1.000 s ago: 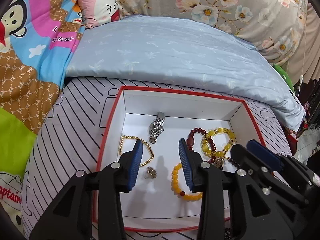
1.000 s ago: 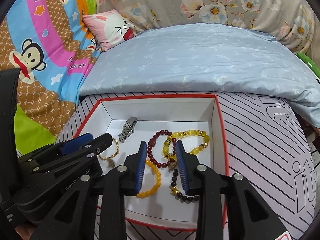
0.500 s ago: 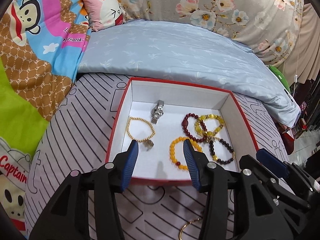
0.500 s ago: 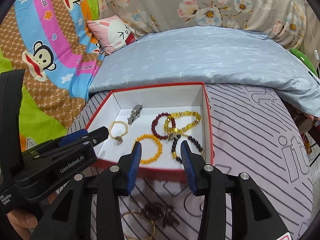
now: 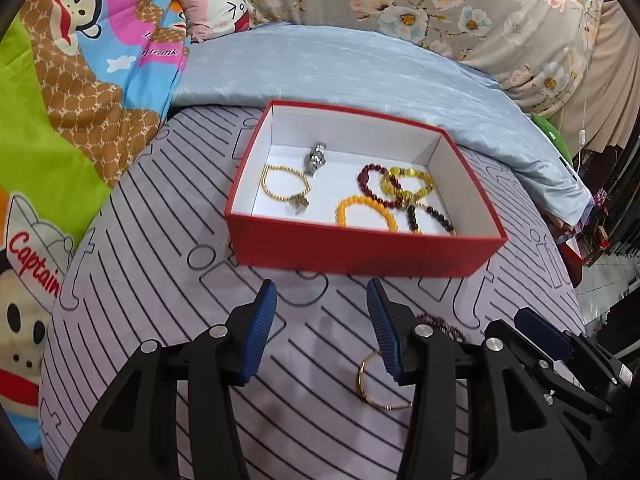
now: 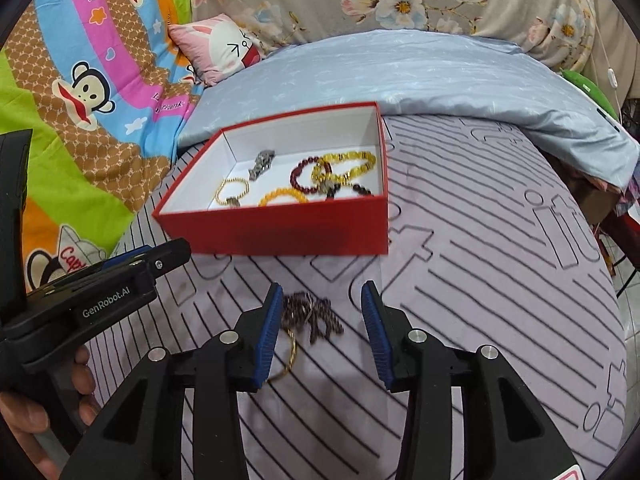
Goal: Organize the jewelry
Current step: 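Withdraw both tools toward the gold bangle and purple beaded bracelet, then close the right tool on the purple beaded bracelet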
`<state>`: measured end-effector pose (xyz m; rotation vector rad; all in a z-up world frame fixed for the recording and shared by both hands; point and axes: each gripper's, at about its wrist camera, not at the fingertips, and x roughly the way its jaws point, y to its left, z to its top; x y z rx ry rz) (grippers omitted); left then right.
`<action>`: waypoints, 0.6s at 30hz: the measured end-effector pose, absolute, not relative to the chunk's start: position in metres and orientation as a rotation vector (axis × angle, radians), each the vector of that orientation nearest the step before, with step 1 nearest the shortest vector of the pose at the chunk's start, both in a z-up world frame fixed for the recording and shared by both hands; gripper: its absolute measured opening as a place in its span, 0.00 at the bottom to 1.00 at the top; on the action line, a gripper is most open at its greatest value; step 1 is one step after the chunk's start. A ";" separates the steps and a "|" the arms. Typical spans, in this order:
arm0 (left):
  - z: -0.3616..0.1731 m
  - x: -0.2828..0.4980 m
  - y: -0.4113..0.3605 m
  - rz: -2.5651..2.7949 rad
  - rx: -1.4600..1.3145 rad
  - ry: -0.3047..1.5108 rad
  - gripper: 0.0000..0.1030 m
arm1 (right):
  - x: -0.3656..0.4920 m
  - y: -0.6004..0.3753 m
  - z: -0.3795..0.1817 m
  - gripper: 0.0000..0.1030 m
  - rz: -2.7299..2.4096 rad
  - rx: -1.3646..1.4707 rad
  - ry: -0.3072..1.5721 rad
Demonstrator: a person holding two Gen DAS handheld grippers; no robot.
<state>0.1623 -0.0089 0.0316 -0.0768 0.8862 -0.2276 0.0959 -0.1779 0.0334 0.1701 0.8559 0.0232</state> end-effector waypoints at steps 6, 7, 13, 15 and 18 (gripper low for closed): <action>0.019 0.141 -0.010 -0.234 -0.063 0.918 0.43 | 0.078 -0.174 0.022 0.39 0.027 0.162 0.884; 0.017 0.137 -0.011 -0.236 -0.063 0.925 0.43 | 0.076 -0.173 0.021 0.39 0.029 0.161 0.888; 0.007 0.126 -0.010 -0.232 -0.056 0.953 0.43 | 0.073 -0.168 0.012 0.39 0.039 0.157 0.909; 0.006 0.124 -0.009 -0.228 -0.056 0.957 0.43 | 0.078 -0.166 0.011 0.39 0.042 0.150 0.911; 0.003 0.123 -0.007 -0.222 -0.055 0.962 0.43 | 0.086 -0.162 0.010 0.39 0.046 0.135 0.910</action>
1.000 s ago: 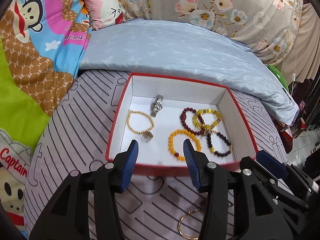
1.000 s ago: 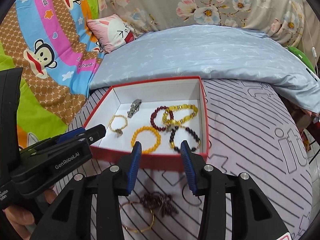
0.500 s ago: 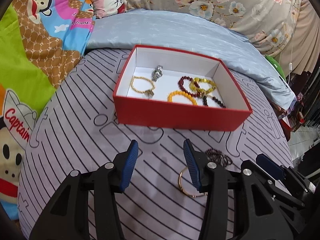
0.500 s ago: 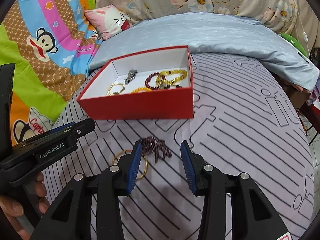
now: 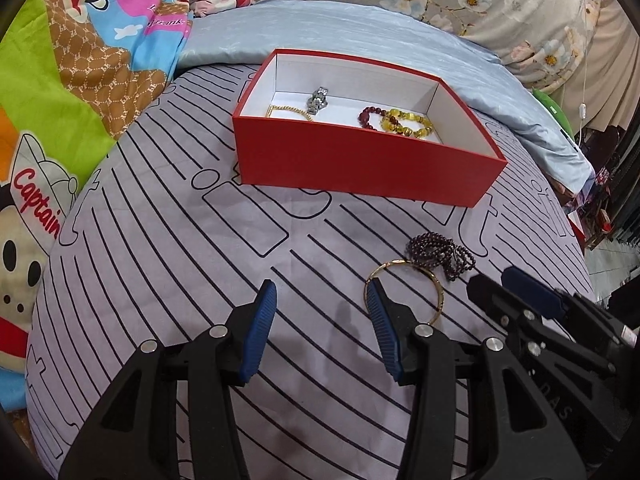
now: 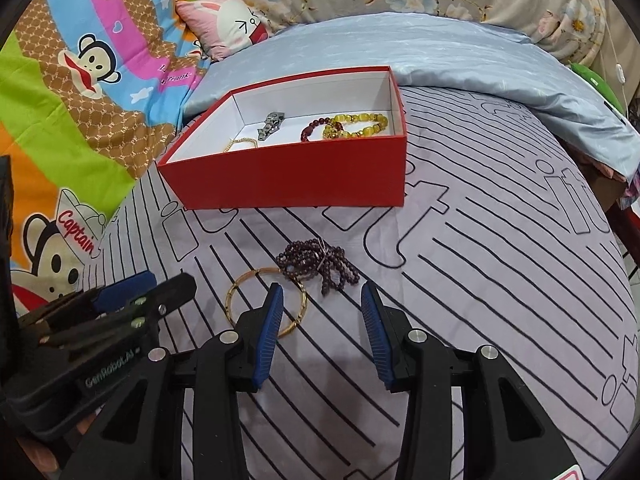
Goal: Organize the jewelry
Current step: 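Close the right tool on the purple beaded bracelet, then grip the gold bangle across its rim with the left tool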
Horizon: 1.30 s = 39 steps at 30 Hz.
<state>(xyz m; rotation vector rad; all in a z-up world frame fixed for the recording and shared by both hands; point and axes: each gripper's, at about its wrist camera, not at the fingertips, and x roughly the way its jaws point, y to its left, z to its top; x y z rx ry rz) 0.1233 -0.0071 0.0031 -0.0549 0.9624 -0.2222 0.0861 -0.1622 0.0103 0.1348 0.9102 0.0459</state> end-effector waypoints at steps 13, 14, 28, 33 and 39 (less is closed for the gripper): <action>-0.008 0.132 0.001 -0.203 -0.058 0.990 0.44 | 0.125 -0.152 -0.007 0.35 0.050 0.102 0.944; -0.009 0.133 0.001 -0.202 -0.059 0.992 0.44 | 0.126 -0.153 -0.007 0.33 0.051 0.105 0.945; -0.013 0.134 -0.008 -0.239 -0.061 1.007 0.44 | 0.112 -0.171 -0.005 0.04 0.022 0.147 0.934; -0.014 0.131 -0.019 -0.261 -0.059 1.010 0.44 | 0.090 -0.184 -0.003 0.04 -0.005 0.199 0.932; -0.013 0.129 -0.036 -0.299 -0.056 1.013 0.51 | 0.064 -0.189 -0.002 0.04 -0.027 0.228 0.938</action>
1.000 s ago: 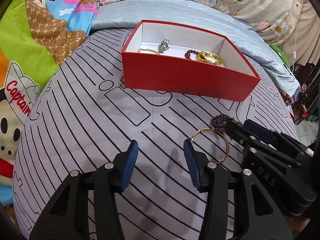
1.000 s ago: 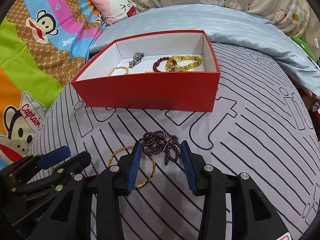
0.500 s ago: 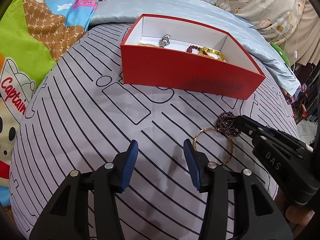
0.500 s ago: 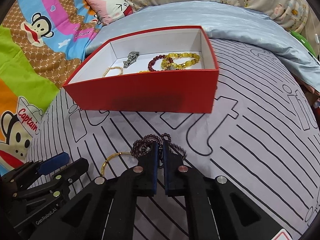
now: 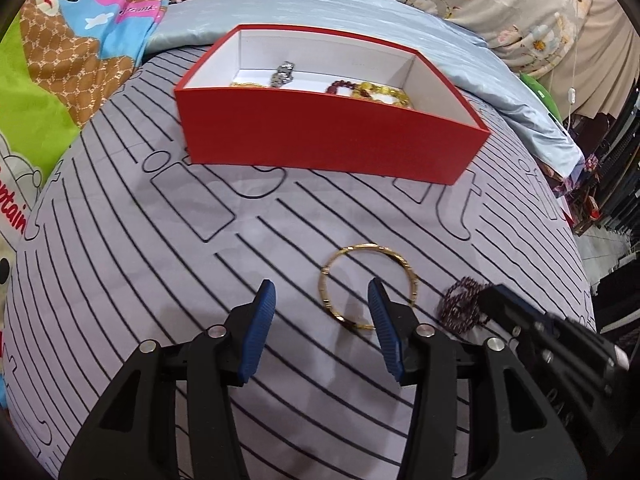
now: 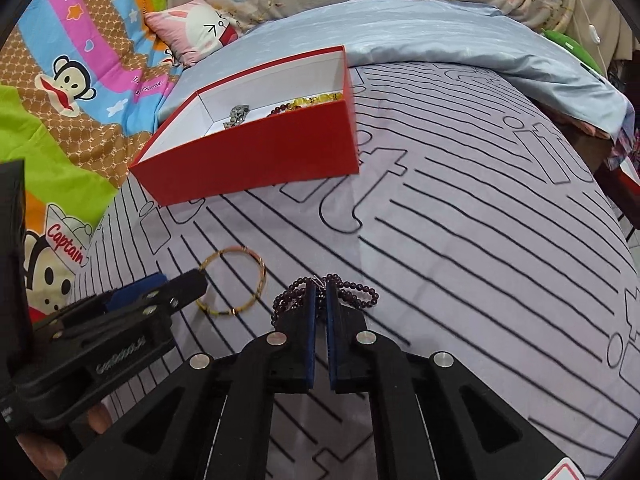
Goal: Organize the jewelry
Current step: 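Grip the gold bangle across its rim with the left tool, then lift the gold bangle and purple beads toward the red box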
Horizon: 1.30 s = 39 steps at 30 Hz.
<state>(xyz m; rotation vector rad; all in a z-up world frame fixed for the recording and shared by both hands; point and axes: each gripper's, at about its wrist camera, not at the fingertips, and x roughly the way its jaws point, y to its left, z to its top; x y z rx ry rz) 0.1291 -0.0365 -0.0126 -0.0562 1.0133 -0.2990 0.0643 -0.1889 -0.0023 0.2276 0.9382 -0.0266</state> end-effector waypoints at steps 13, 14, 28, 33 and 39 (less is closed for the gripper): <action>-0.022 0.126 -0.074 -0.316 0.036 0.988 0.59 | 0.049 -0.197 -0.004 0.05 -0.035 0.250 0.954; -0.023 0.126 -0.074 -0.315 0.039 0.986 0.59 | 0.049 -0.197 -0.004 0.05 -0.035 0.250 0.955; -0.024 0.122 -0.073 -0.322 0.062 0.958 0.56 | 0.050 -0.197 -0.005 0.05 -0.035 0.259 0.956; -0.020 0.121 -0.067 -0.326 0.028 0.974 0.56 | 0.048 -0.197 0.000 0.05 -0.035 0.264 0.946; -0.006 0.117 -0.055 -0.321 0.008 0.961 0.56 | 0.048 -0.195 0.011 0.05 -0.022 0.268 0.924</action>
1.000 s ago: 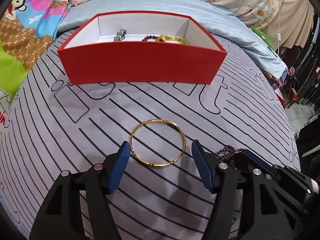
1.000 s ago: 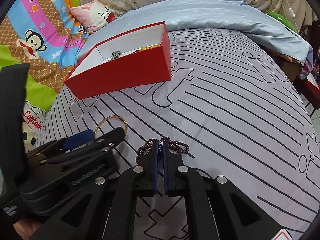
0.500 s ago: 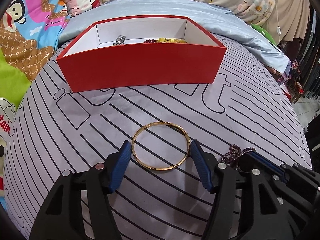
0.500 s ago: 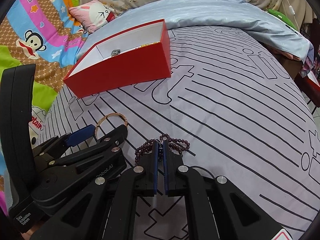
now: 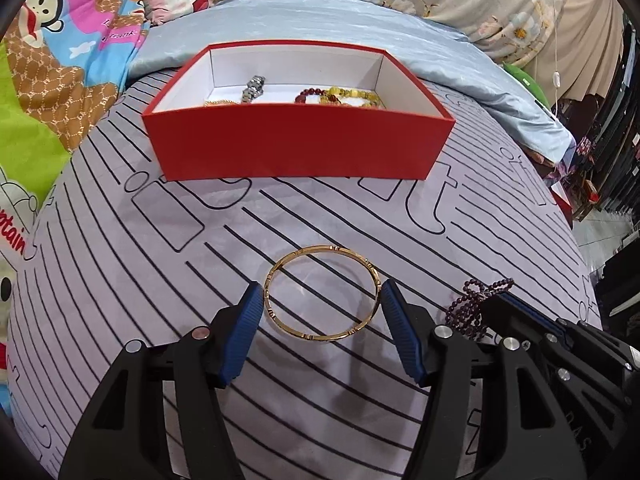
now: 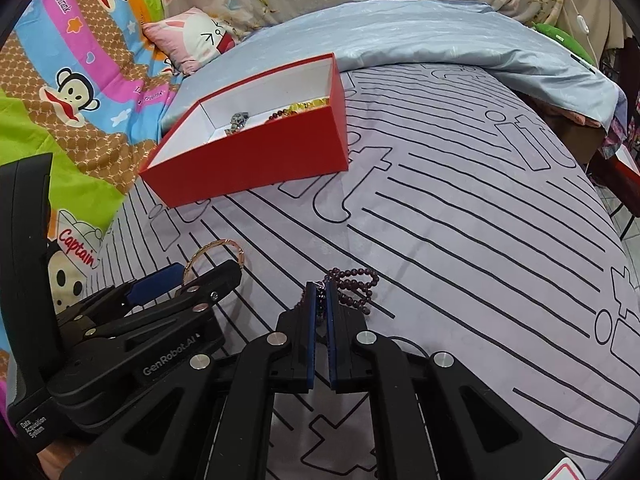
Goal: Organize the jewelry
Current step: 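Lift the gold bangle and purple beads toward the red box, then lower the bangle and beaded bracelet into the red box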
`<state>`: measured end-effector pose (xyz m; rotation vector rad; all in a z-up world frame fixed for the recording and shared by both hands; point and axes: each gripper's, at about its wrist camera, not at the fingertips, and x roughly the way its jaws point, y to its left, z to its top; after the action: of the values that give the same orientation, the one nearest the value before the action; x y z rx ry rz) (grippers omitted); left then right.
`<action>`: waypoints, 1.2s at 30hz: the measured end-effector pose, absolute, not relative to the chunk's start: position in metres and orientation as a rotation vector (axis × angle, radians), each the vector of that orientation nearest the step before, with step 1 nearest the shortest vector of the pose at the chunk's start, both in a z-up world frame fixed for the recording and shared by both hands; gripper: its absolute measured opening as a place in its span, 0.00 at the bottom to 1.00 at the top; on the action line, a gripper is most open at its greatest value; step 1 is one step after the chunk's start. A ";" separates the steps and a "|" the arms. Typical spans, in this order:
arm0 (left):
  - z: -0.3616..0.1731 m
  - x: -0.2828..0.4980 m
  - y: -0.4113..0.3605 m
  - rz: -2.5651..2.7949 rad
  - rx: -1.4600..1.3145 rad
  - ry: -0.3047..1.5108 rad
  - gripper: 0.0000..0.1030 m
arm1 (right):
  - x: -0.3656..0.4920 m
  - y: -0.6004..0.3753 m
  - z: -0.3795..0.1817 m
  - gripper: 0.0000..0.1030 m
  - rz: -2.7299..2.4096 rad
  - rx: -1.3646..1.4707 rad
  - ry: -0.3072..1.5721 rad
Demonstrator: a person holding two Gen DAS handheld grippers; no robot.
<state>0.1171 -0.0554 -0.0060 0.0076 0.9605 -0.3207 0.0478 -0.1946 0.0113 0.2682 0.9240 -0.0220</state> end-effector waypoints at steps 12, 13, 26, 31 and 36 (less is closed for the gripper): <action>0.031 0.111 -0.026 -0.283 -0.020 0.928 0.56 | 0.048 -0.175 0.046 0.05 0.042 0.248 0.851; 0.034 0.111 -0.024 -0.280 -0.021 0.925 0.56 | 0.049 -0.172 0.050 0.05 0.048 0.246 0.846; 0.067 0.112 -0.014 -0.271 -0.030 0.866 0.56 | 0.050 -0.154 0.078 0.05 0.097 0.226 0.789; 0.081 0.118 -0.016 -0.266 -0.016 0.831 0.56 | 0.060 -0.153 0.090 0.05 0.103 0.219 0.758; 0.096 0.131 -0.017 -0.264 -0.019 0.797 0.56 | 0.073 -0.154 0.104 0.05 0.104 0.212 0.722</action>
<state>0.1314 -0.0172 0.0961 -0.0185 0.7972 -0.2639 0.0729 -0.1541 0.1043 0.2115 0.7222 0.1040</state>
